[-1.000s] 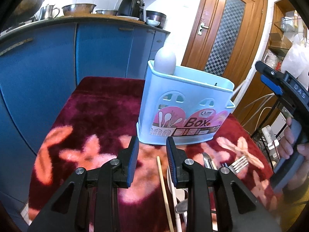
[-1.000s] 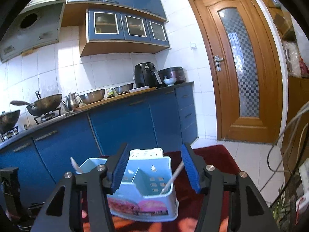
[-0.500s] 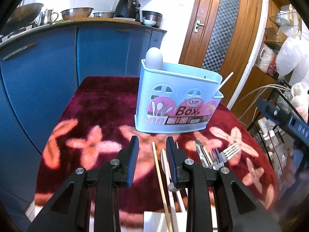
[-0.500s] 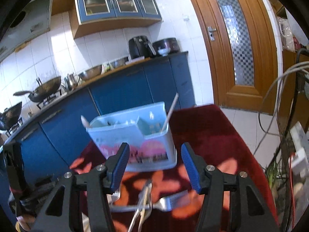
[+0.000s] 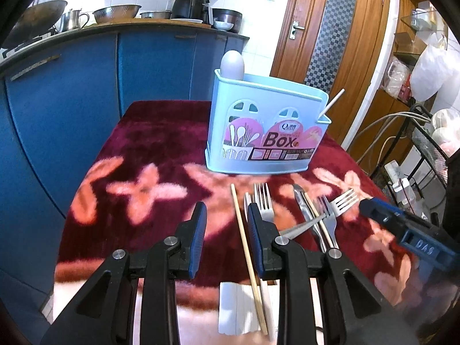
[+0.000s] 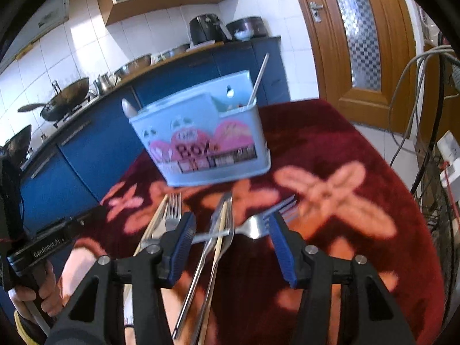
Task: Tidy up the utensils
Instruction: 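Move the right tool back down to the utensils on the napkin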
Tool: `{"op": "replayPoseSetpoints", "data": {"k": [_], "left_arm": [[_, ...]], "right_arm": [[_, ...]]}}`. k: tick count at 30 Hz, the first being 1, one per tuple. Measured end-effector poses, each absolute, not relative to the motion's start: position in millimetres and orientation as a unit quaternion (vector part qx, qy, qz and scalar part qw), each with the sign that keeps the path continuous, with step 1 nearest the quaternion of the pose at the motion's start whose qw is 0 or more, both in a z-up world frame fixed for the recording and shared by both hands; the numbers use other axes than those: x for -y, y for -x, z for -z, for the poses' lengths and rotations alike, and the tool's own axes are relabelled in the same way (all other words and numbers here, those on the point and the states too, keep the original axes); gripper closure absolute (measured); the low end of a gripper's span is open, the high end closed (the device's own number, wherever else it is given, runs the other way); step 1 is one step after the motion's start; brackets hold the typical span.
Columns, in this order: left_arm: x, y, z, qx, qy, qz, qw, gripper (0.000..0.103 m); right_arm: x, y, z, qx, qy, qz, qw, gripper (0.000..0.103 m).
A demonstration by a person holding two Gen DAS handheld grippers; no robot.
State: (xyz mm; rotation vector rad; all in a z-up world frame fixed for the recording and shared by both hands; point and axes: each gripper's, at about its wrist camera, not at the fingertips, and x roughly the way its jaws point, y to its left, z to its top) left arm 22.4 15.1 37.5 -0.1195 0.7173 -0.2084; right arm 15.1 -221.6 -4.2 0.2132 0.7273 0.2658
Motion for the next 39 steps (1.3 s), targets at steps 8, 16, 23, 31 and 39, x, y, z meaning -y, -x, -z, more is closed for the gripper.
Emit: {"op": "replayPoseSetpoints", "data": {"k": [8,16,23,31,39], "left_arm": [[-15,-18,-32,-0.356,0.054,0.106,0.927,0.074],[-17,-19,-26,-0.362,0.059,0.105,0.924,0.074],[-18,-18,-24,-0.363,0.06,0.106,0.924,0.074],[-21,-18,-24,-0.364,0.064,0.105,0.923,0.074],[-20,-16,-25,-0.362,0.061,0.107,0.924,0.074]], "right_arm": [[212,-26,30,-0.409,-0.11,-0.133,0.896,0.072],[209,-39,41,-0.437,-0.132,-0.149,0.877,0.089],[204,-36,37,-0.446,-0.121,-0.14,0.876,0.095],[207,-17,32,-0.459,-0.094,-0.132,0.874,0.099],[217,11,33,-0.461,-0.087,-0.123,0.874,0.1]]}}
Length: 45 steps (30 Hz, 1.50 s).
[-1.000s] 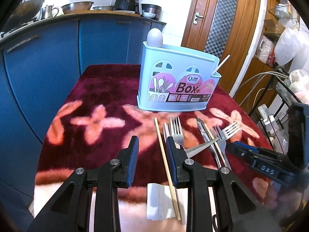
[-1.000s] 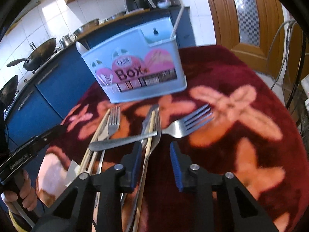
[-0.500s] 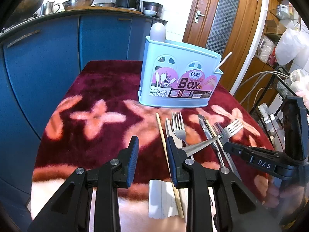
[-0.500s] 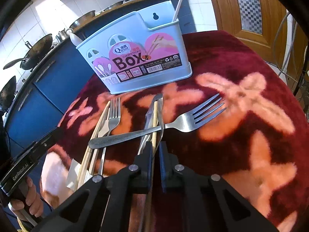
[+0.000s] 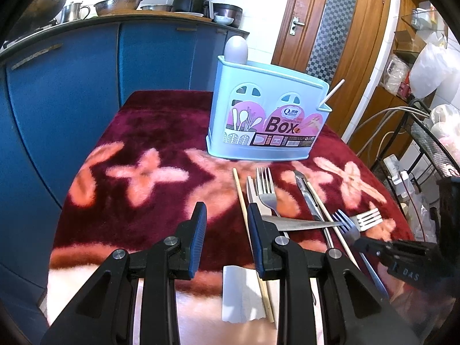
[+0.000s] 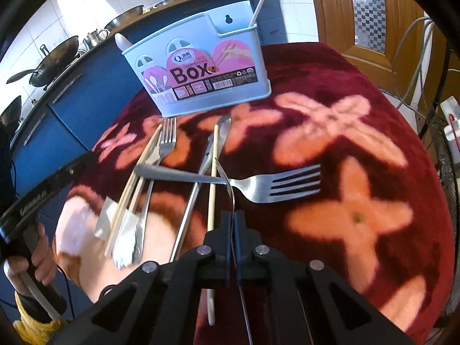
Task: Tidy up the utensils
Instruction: 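Move the right tool back down to the utensils on the napkin, then grasp a silver fork with the right tool and lift it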
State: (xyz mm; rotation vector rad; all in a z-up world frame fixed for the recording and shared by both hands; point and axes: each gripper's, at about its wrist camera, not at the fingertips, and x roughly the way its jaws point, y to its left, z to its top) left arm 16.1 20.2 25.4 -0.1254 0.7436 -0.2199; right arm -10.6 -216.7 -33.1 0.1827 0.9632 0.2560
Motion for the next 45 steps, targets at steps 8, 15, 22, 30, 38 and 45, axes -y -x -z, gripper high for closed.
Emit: {"op": "replayPoseSetpoints", "data": {"k": [8,15,22,30,38,45], "left_arm": [[-15,-11,-30,-0.357,0.053,0.111,0.926,0.074],[-11,-9,-31,-0.356,0.049,0.114,0.926,0.074],[-3,-5,-32,-0.355,0.038,0.121,0.926,0.074],[1,-5,-29,-0.359,0.038,0.127,0.924,0.074],[5,-10,-27,-0.361,0.038,0.139,0.921,0.074],[7,-14,-18,-0.373,0.046,0.149,0.915,0.074]], "right_arm": [[228,34,32,-0.461,-0.08,-0.113,0.876,0.1],[242,48,25,-0.446,-0.084,-0.098,0.886,0.1],[248,42,3,-0.394,-0.08,-0.09,0.911,0.1],[229,18,-12,-0.348,-0.058,-0.104,0.93,0.1],[200,-16,-6,-0.324,-0.043,-0.14,0.935,0.1],[189,-42,15,-0.339,-0.052,-0.152,0.927,0.1]]}}
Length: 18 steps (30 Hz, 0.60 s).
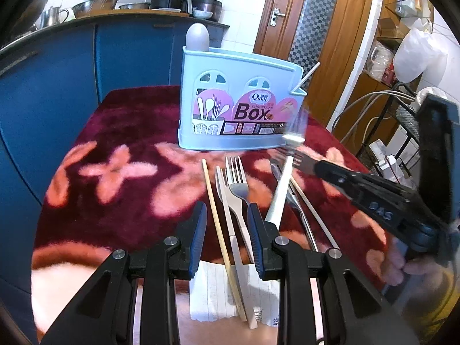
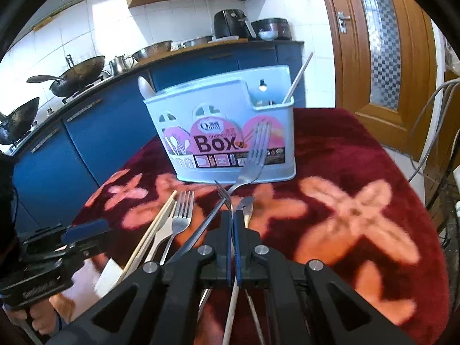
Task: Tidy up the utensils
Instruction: 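Grasp a silver fork with the right tool and lift it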
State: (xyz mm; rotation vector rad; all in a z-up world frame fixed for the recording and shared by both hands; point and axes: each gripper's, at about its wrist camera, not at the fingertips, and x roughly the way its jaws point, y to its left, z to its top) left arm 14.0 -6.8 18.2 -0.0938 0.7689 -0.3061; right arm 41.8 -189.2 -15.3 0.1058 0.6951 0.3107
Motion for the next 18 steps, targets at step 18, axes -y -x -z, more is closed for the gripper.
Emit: {"op": "replayPoseSetpoints", "data": {"k": [18], "left_arm": [[21,-19,-11,-0.385,0.037,0.16,0.908,0.074]], "right_arm": [[228,-14,22,-0.338,-0.026,-0.102,0.935,0.1]]}}
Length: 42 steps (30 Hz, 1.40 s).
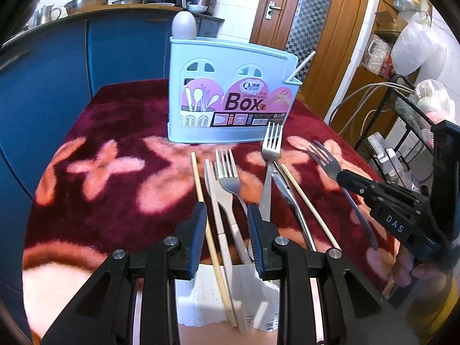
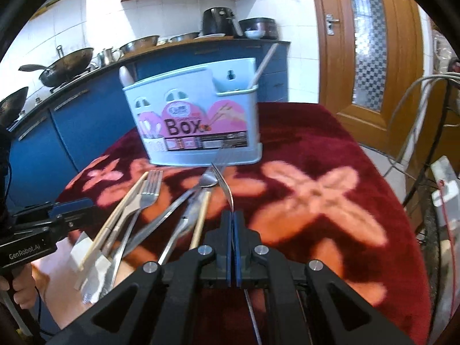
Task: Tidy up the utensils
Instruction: 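Grasp a silver fork with the right tool and lift it, then carry the fork toward the blue box with the right tool while the left tool grasps another fork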
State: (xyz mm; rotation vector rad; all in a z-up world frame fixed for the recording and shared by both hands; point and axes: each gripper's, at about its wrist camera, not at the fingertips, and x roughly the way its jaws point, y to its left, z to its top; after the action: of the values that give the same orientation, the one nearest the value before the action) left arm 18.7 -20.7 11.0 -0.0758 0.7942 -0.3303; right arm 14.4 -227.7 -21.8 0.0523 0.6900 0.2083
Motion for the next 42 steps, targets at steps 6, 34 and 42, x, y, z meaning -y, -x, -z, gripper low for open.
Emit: {"op": "replayPoseSetpoints", "data": {"k": [6,34,42], "left_arm": [[36,-25,-14,-0.389,0.02,0.175,0.904,0.074],[83,-63,-10,-0.41,-0.001,0.18,0.894,0.074],[116,-80,-8,-0.415,-0.021,0.18,0.891,0.074]], "right_arm": [[237,-30,38,-0.376,-0.035,-0.09,0.921,0.1],[262,-48,22,-0.383,-0.098,-0.101,0.913,0.1],[278,-43,2,-0.348,-0.118,-0.11,0.924,0.1]]}}
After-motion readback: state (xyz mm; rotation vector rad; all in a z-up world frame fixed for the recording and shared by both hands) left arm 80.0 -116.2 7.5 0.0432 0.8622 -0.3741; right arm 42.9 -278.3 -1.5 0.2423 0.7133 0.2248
